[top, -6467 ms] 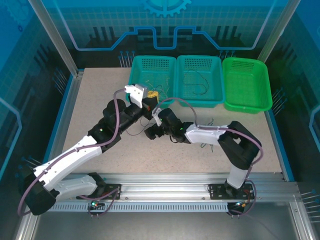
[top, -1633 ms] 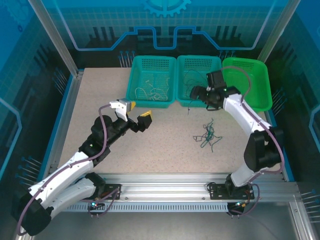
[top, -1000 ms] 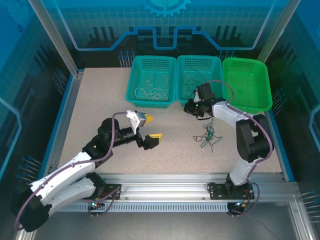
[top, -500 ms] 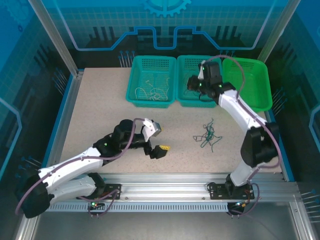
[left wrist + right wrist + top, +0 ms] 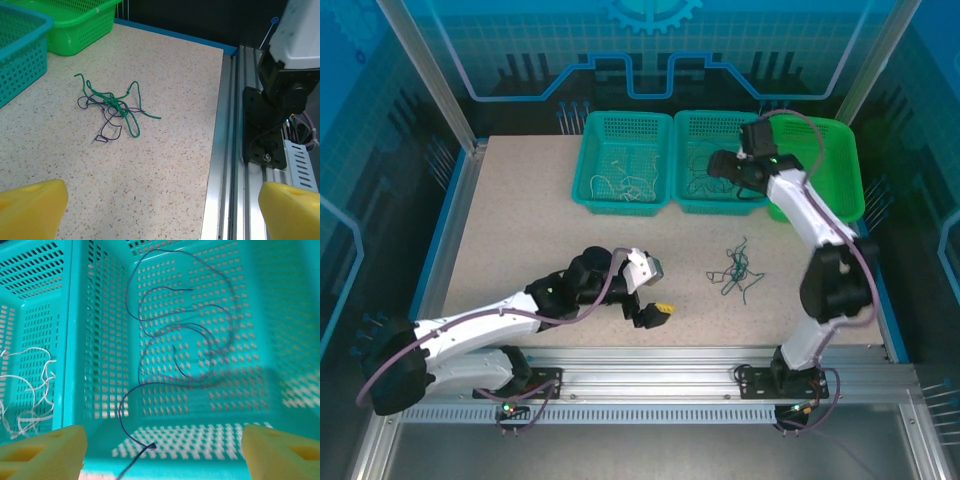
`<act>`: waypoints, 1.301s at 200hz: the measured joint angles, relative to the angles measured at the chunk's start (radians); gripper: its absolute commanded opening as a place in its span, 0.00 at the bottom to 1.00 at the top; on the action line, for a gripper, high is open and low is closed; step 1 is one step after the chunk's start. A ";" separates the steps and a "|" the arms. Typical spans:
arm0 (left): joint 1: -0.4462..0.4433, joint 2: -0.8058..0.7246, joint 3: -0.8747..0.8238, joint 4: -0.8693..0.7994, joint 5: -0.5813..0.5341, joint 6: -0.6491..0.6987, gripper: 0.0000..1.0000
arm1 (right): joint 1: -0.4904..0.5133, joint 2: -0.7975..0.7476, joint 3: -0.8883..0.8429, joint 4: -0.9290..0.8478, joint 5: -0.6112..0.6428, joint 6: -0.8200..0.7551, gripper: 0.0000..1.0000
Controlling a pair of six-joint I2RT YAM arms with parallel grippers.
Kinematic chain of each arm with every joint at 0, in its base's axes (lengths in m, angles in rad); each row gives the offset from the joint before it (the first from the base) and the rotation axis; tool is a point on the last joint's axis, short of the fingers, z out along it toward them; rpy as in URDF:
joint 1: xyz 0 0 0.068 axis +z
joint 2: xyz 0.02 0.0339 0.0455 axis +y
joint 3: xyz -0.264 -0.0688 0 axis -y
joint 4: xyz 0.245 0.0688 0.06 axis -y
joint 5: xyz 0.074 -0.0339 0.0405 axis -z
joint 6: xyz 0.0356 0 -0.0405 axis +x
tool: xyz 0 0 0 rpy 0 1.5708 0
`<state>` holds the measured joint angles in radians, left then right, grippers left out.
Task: Untangle the cables
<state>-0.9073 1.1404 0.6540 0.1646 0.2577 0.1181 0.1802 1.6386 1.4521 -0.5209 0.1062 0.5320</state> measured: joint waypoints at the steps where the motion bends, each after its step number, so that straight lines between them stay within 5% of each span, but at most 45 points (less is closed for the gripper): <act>1: 0.000 0.002 0.000 0.002 0.000 0.000 0.99 | -0.001 -0.010 -0.008 0.002 0.001 0.002 0.83; 31: 0.000 0.064 0.019 0.054 0.000 0.013 0.99 | -0.051 -0.360 -0.265 0.047 0.005 0.030 0.83; 63: 0.000 0.121 0.030 0.133 0.000 0.011 0.99 | -0.107 -0.520 -0.454 0.033 0.025 0.087 0.83; 107: -0.001 0.161 0.030 0.204 -0.002 -0.015 0.99 | -0.102 -0.446 -0.649 -0.040 -0.010 0.161 0.78; 152: -0.001 0.171 0.032 0.227 -0.010 -0.015 0.99 | -0.037 -0.261 -0.670 -0.050 -0.013 0.149 0.78; 178: -0.001 0.179 0.041 0.229 -0.014 -0.015 0.99 | -0.016 -0.144 -0.661 -0.021 -0.009 0.132 0.55; 202: -0.001 0.181 0.043 0.230 -0.023 -0.023 0.99 | -0.019 -0.085 -0.650 -0.021 0.018 0.126 0.13; 212: -0.001 0.181 0.044 0.230 -0.027 -0.032 0.99 | -0.019 -0.086 -0.650 -0.010 0.014 0.127 0.02; 260: -0.001 0.182 0.045 0.229 -0.051 -0.034 0.99 | -0.010 -0.208 -0.657 0.029 -0.057 0.105 0.00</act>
<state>-0.9081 1.3220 0.6991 0.3939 0.2066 0.0845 0.1703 1.4307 0.7956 -0.4919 0.0494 0.6369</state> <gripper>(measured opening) 0.987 0.089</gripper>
